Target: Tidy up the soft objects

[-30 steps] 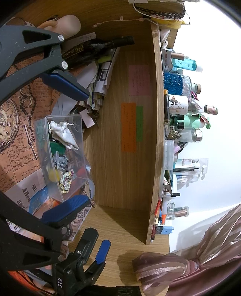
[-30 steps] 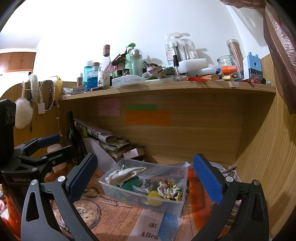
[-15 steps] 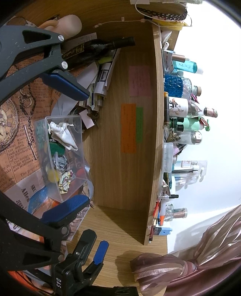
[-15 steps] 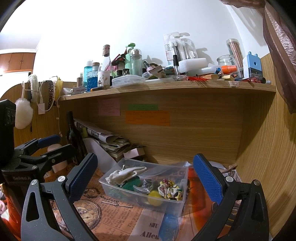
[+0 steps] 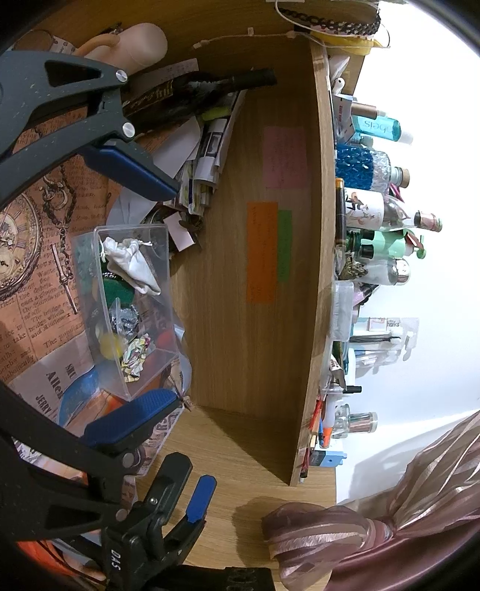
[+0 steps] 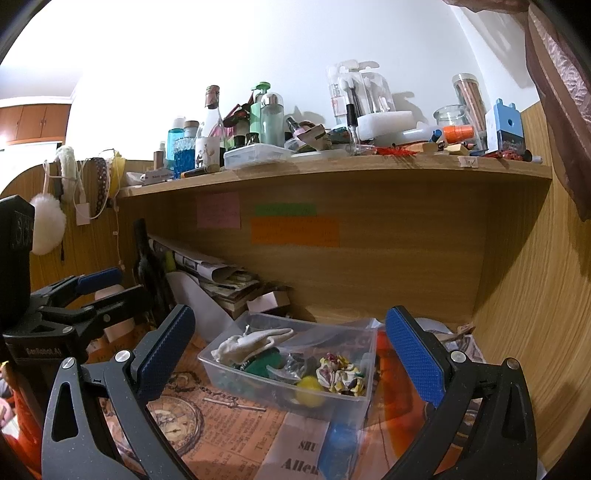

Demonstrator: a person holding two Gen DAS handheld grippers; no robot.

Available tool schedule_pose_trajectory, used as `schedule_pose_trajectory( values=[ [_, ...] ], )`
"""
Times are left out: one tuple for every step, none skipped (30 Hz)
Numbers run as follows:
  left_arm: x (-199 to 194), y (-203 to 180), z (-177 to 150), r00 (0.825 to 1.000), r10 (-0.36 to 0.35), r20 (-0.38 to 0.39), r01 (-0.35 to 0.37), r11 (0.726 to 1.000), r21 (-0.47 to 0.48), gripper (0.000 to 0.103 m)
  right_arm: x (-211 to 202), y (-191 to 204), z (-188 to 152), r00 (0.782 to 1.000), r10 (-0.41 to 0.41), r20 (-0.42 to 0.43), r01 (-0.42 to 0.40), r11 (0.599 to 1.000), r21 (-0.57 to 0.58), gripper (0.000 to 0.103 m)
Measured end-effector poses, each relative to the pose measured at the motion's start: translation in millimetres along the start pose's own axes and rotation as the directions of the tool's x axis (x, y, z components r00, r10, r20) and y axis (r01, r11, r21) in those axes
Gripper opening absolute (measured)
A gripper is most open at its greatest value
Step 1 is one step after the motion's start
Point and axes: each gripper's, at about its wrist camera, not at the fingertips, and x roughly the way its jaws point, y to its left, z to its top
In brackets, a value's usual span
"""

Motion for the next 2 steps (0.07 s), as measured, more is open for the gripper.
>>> schedule_pose_trajectory(
  values=[
    [0.8, -0.3, -0.4, 1.0, 0.002, -0.001, -0.002, 1.0, -0.001, 0.103, 0.4, 0.4, -0.4, 1.0, -0.001, -0.001, 0.001, 1.0, 0.001, 0.103],
    [1.1, -0.4, -0.8, 1.0, 0.005, -0.002, -0.005, 1.0, -0.003, 0.103, 0.6, 0.7, -0.7, 1.0, -0.002, -0.002, 0.002, 1.0, 0.002, 0.103]
  ],
)
